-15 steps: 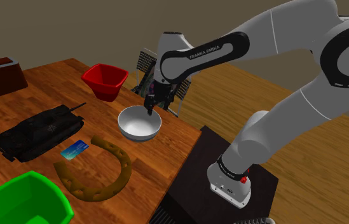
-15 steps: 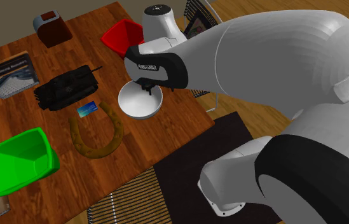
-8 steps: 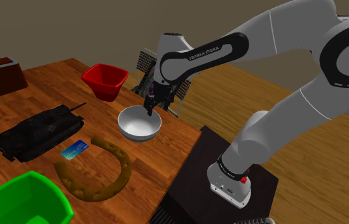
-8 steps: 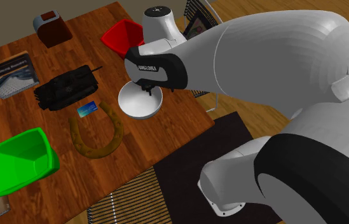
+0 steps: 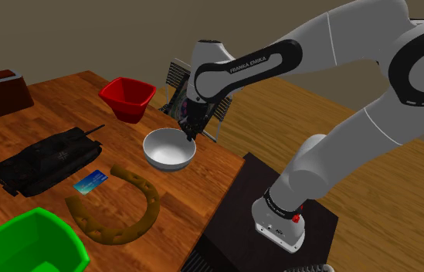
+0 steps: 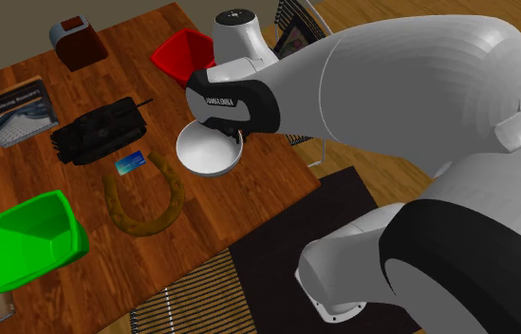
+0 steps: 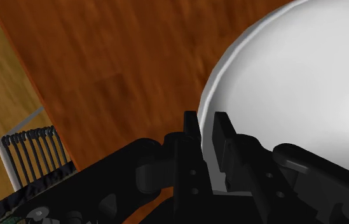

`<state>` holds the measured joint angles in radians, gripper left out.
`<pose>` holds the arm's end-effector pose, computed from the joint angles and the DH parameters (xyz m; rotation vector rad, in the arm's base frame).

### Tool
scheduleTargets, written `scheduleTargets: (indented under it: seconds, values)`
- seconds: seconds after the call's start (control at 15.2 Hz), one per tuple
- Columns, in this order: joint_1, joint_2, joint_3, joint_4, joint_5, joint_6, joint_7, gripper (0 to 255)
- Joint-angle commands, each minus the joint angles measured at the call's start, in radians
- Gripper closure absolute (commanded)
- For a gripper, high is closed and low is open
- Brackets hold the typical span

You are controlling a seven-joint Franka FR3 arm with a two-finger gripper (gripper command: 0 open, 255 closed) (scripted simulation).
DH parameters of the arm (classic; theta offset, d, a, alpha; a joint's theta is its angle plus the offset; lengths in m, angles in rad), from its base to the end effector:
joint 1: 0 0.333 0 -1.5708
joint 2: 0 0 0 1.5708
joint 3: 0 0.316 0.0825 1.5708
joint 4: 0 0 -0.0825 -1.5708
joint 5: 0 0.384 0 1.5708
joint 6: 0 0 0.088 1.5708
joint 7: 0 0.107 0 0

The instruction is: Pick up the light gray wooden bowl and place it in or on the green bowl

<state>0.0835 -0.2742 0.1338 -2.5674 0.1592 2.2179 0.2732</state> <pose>0.4059 0.0935 0.3534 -3.0616 0.2503 0.1450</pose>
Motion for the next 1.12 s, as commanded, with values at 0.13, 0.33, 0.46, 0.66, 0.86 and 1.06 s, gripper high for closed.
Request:
scheduleTargets:
  seconds: [0.13,0.33,0.46,0.66,0.86,1.06]
  values:
    - [0.000,-0.009,-0.001,0.006,-0.001,-0.015,0.001,255]
    - [-0.001,-0.035,-0.003,0.027,-0.003,-0.061,0.004,255]
    - [-0.001,-0.050,-0.004,0.041,-0.004,-0.092,0.007,255]
    - [-0.002,-0.072,-0.007,0.065,-0.007,-0.137,0.010,255]
    - [-0.003,-0.091,-0.009,0.091,-0.009,-0.181,0.013,255]
    - [-0.004,-0.107,-0.011,0.119,-0.011,-0.225,0.016,255]
